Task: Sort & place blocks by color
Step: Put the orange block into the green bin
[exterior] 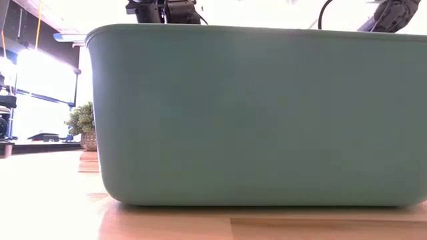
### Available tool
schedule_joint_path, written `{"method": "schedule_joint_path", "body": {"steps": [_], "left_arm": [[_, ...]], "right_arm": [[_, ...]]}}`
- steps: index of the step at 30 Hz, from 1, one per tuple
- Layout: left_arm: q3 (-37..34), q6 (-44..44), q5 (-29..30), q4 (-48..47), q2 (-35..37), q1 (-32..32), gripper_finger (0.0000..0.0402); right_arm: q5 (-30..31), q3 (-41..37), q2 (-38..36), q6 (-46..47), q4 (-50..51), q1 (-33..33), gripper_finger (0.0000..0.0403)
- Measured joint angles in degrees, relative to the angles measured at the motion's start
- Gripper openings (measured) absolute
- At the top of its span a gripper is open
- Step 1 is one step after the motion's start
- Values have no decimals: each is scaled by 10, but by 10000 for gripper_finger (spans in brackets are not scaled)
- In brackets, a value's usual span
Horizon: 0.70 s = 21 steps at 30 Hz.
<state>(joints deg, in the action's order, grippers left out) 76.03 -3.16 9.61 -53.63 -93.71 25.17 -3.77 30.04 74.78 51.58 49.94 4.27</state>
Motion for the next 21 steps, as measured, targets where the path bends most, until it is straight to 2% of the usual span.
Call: {"method": "schedule_joint_path", "body": {"steps": [3,10,21], "left_arm": [[0,1,0,0,0,0,231],[0,15,0,6,0,0,231],[-20,16,0,10,22,-5,231]], "right_arm": [[0,0,0,9,-4,0,97],[-6,8,1,9,-2,0,95],[-8,71,2,24,0,-2,95]]}}
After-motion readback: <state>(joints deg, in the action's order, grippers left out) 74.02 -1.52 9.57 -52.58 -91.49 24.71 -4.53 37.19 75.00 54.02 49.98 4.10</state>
